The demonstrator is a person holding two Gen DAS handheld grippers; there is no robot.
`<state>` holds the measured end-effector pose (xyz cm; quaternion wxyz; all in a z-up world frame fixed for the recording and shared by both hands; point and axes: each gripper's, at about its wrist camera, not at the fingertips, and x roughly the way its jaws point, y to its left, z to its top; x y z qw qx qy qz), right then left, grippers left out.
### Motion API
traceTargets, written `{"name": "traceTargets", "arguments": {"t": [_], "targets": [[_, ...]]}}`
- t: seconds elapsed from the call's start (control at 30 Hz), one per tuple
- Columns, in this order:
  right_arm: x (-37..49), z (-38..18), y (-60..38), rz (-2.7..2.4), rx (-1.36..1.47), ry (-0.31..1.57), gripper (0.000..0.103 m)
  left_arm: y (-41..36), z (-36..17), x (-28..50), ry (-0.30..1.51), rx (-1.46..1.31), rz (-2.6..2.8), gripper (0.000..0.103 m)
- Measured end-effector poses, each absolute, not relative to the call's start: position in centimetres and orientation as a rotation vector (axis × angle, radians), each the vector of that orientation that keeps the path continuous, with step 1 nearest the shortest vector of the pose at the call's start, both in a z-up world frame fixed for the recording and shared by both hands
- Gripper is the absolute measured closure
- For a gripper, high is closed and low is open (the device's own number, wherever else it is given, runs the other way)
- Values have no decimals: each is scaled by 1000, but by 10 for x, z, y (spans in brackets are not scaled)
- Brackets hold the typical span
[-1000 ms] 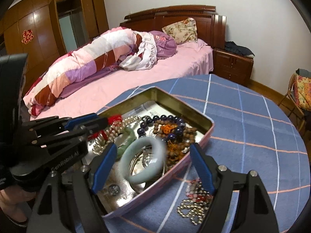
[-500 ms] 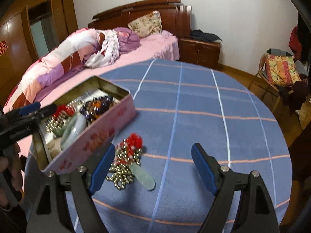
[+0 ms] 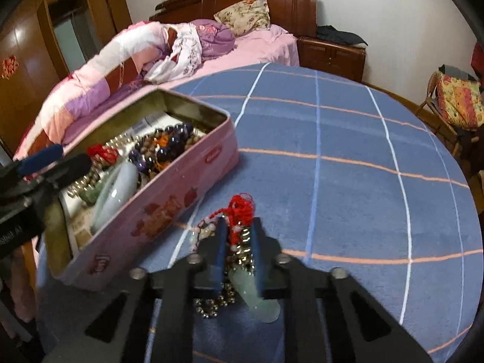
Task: Organize jewelry
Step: 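Grasp the gold bead chain by its red tassel with the right tool, then grasp the green jade pendant with the left tool while the right tool holds the chain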
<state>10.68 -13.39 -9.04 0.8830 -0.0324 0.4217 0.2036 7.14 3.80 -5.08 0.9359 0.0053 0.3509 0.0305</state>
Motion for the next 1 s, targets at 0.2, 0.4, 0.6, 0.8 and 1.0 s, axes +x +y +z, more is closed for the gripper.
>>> {"name": "traceTargets", "arguments": {"t": [0.2, 0.4, 0.6, 0.8, 1.0], "targets": [[94, -82, -175, 356, -9, 855, 95, 29, -43, 67, 696, 12, 30, 29], [81, -76, -204, 304, 35, 838, 95, -1, -37, 64, 682, 53, -32, 29], [75, -65, -223, 264, 107, 773, 95, -39, -36, 59, 674, 113, -109, 29], [78, -60, -230, 262, 154, 755, 94, -68, -41, 59, 675, 165, -150, 29], [77, -77, -245, 219, 135, 806, 81, -78, -45, 65, 688, 179, -150, 29]]}}
